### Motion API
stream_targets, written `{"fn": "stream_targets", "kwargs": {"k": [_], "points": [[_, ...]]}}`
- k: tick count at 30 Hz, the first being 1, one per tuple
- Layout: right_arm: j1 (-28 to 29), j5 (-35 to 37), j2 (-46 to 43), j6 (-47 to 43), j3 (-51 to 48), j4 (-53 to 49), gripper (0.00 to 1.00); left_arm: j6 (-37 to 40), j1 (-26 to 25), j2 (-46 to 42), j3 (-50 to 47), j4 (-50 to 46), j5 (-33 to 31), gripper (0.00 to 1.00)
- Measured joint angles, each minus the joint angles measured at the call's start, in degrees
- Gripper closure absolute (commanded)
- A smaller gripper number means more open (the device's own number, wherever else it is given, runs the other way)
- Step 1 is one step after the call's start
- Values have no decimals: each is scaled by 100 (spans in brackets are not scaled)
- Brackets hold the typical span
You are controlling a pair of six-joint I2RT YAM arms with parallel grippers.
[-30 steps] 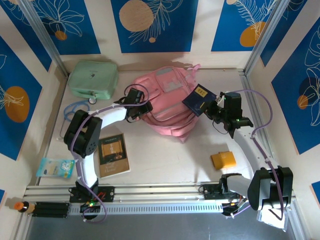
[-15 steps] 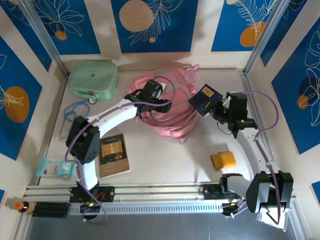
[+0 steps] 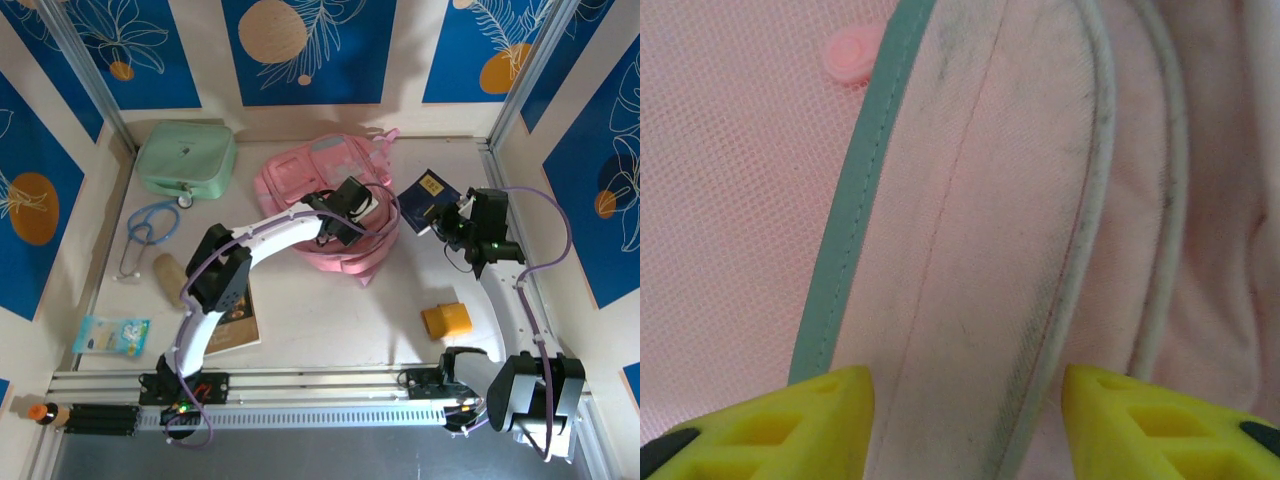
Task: Pack the student bag
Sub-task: Open the student bag at the top-center of the table, then place the book in the student bag.
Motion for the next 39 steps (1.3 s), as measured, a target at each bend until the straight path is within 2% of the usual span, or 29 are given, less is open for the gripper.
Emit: {"fn": "stream_targets", "kwargs": {"k": [5, 9, 13, 20, 27, 32, 39], "points": [[-17, 0, 0, 9, 0, -20, 100, 98, -28, 267, 321, -254, -326, 54], [-28, 0, 0, 20, 0, -39, 100, 144, -35, 306, 446, -387, -420, 66], [-57, 2, 0, 20, 0, -66, 100, 146, -72, 306, 498, -433, -463, 83], [-153, 127, -157, 15, -2, -212, 100, 107, -79, 160, 442, -358, -520, 100], [-184, 407, -531, -57, -24, -400, 100, -98, 20, -614, -28, 103, -697, 100], [-140, 173, -634, -140, -315, -297, 100, -321, 223, -1161, -321, 503, -728, 100], [516, -409, -662, 87, -874, 378, 100, -546, 369, -1272, -319, 750, -442, 100]]}}
